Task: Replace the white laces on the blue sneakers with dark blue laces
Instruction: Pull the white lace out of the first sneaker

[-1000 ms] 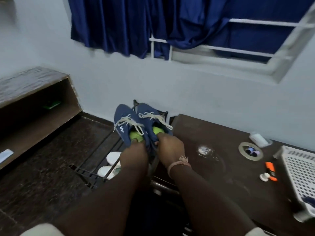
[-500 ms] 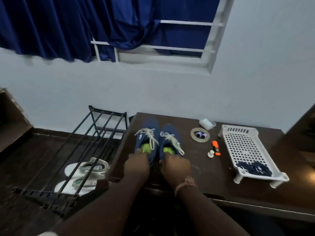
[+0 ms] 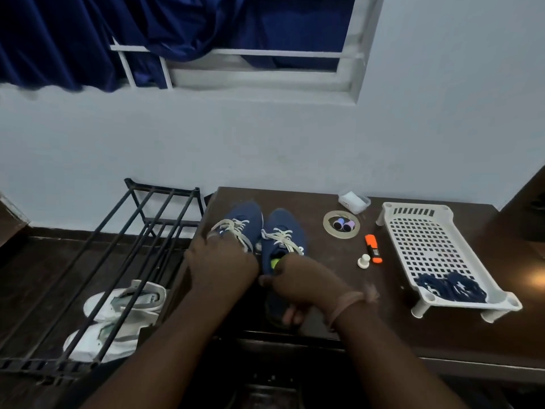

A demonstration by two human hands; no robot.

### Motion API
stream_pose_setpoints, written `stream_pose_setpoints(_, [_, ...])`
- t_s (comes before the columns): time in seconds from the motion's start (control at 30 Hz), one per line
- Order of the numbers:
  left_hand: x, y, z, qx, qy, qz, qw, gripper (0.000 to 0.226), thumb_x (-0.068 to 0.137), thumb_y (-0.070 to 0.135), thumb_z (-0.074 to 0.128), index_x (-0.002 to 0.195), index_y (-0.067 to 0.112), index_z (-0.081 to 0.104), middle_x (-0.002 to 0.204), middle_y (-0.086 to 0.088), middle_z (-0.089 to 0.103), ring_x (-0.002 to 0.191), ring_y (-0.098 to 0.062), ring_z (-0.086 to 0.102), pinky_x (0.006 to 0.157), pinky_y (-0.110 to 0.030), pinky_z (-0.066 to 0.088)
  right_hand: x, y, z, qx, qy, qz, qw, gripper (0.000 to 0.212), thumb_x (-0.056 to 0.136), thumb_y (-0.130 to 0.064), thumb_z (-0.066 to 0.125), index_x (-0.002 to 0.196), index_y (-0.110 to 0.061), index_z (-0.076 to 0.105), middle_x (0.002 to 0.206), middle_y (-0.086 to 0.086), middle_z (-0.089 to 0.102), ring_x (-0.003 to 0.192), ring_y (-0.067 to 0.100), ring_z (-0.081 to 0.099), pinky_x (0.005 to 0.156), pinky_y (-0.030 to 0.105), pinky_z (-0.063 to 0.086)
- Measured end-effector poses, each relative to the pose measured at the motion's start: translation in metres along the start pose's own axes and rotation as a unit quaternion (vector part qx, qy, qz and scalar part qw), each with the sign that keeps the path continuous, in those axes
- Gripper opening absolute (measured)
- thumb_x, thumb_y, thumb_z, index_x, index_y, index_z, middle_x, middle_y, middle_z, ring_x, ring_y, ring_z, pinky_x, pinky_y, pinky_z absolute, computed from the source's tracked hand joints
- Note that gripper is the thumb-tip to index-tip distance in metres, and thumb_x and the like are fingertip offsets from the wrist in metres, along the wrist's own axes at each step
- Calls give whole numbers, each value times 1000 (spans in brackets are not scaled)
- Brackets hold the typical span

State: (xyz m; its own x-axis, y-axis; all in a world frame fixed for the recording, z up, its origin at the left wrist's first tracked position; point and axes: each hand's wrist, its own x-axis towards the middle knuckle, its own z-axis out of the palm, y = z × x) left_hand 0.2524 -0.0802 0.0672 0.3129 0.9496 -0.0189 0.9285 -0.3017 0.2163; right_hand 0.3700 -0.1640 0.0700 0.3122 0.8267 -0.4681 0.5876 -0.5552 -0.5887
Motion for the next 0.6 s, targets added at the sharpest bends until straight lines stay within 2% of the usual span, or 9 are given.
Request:
stream_pose_setpoints(0.03, [2, 8, -5, -30, 50, 40, 998, 38, 84, 32, 49, 113, 12, 62, 116, -15, 62, 114, -37, 53, 96, -42, 40, -2, -1, -10, 53, -43, 21, 997, 40, 97, -38, 57, 102, 1, 58, 74, 16, 68, 69, 34, 73, 60, 40, 61])
stream_pose_setpoints(0.07, [7, 15, -5, -75, 62, 79, 992, 31, 85, 27, 47, 105, 10, 63, 106, -14, 66, 105, -35, 60, 87, -38, 45, -3, 0, -20, 84, -51, 30, 995, 37, 98, -35, 55, 101, 2, 60, 71, 16, 69, 62, 30, 73, 53, 35, 59])
stream_pose_setpoints(0.1, [11, 21, -6, -127, 38, 105, 986, 23, 88, 22, 48, 99, 10, 64, 98, -12, 68, 97, -32, 63, 82, -36, 48, -3, 2, -28, 100, -20, 27, 994, 33, 97, -31, 54, 99, 1, 63, 72, 14, 71, 59, 26, 72, 49, 32, 57])
stream_pose_setpoints(0.17, [20, 27, 1, -200, -51, 108, 972, 10, 89, 22, 57, 92, 17, 65, 91, -4, 71, 91, -24, 66, 83, -36, 53, 3, 10, -39, 63, 111, -3, 992, 26, 93, -26, 53, 94, -5, 68, 79, 11, 73, 67, 26, 73, 57, 33, 59])
stream_pose_setpoints(0.23, [23, 28, 14, -248, -98, 104, 958, 11, 85, 29, 69, 93, 21, 68, 89, 3, 71, 90, -17, 66, 85, -37, 54, 15, 24, -41, -25, 217, -36, 975, 15, 91, -22, 56, 92, -12, 68, 89, 7, 71, 83, 28, 69, 73, 35, 57])
stream_pose_setpoints(0.33, [30, 31, 27, -204, -72, 142, 966, 18, 83, 29, 72, 97, 18, 69, 92, 1, 70, 92, -20, 64, 85, -40, 52, 34, 39, -39, -72, 195, -43, 977, 12, 88, -20, 66, 96, -12, 69, 95, 6, 68, 91, 26, 65, 78, 33, 53])
stream_pose_setpoints(0.43, [36, 33, 29, -136, -44, 181, 973, 18, 84, 24, 69, 101, 18, 67, 97, 0, 69, 97, -22, 61, 85, -39, 50, 47, 40, -41, -74, 160, -34, 984, 13, 88, -15, 63, 85, -4, 71, 85, 12, 71, 80, 28, 66, 71, 36, 55])
stream_pose_setpoints(0.53, [42, 28, 33, -131, -48, 181, 973, 19, 84, 20, 70, 102, 18, 66, 100, 0, 69, 99, -21, 61, 85, -37, 49, 55, 37, -48, -80, 215, -35, 973, 14, 85, -14, 63, 81, -5, 71, 78, 12, 71, 74, 25, 67, 66, 32, 55])
stream_pose_setpoints(0.6, [43, 24, 33, -143, -49, 176, 973, 21, 85, 18, 69, 105, 17, 64, 100, -1, 70, 98, -21, 62, 84, -36, 49, 53, 35, -55, -55, 242, -38, 968, 14, 84, -15, 64, 78, -3, 71, 72, 11, 70, 65, 21, 64, 54, 23, 49])
